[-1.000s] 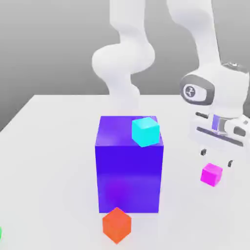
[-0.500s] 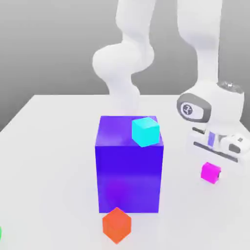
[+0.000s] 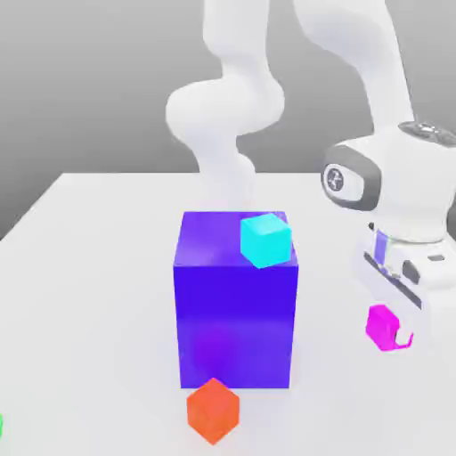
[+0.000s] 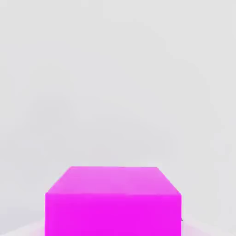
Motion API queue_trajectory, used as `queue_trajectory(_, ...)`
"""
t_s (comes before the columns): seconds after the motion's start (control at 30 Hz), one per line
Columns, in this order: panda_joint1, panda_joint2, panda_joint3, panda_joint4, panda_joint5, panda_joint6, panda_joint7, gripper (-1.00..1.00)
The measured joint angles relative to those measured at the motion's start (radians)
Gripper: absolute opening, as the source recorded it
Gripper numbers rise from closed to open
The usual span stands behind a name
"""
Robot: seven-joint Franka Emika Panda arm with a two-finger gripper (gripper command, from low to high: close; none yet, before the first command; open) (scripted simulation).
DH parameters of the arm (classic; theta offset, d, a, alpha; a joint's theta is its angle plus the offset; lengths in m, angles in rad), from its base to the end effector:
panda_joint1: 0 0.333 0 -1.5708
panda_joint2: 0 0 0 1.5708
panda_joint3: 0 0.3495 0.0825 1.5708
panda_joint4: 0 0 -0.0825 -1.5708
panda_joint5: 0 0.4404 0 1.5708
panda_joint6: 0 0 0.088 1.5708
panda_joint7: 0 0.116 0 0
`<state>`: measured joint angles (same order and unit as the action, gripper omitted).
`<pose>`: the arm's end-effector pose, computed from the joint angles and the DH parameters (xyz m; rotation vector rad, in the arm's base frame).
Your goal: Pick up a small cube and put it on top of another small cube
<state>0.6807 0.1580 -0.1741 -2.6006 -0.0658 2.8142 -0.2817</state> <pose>0.4129 0.2289 0.1776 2.8193 1.2809 0.0967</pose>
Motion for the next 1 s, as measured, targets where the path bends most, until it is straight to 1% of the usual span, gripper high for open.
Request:
queue_trajectory(0.13,-0.031,0.044,-0.086,0.076,0.004,-0.012,0.136,-1.00)
queue_trajectory(0.23,-0.093,0.094,-0.165,0.153,0.042,-0.041,0.225,-1.00)
queue_trajectory(0.3,-0.156,0.126,-0.202,0.197,0.083,-0.076,0.233,-1.00)
queue_trajectory(0.57,-0.424,0.216,-0.311,0.337,0.243,-0.223,0.174,-1.00)
queue_trajectory(0.8,-0.690,0.254,-0.385,0.459,0.387,-0.351,0.041,-1.00)
queue_trajectory(0.87,-0.743,0.292,-0.366,0.480,0.433,-0.336,-0.011,-1.00)
queue_trajectory(0.93,-0.784,0.358,-0.325,0.492,0.489,-0.286,-0.054,-1.00)
queue_trajectory(0.97,-0.796,0.379,-0.312,0.495,0.506,-0.270,-0.066,1.00)
queue_trajectory(1.0,-0.796,0.379,-0.312,0.495,0.506,-0.270,-0.066,1.00)
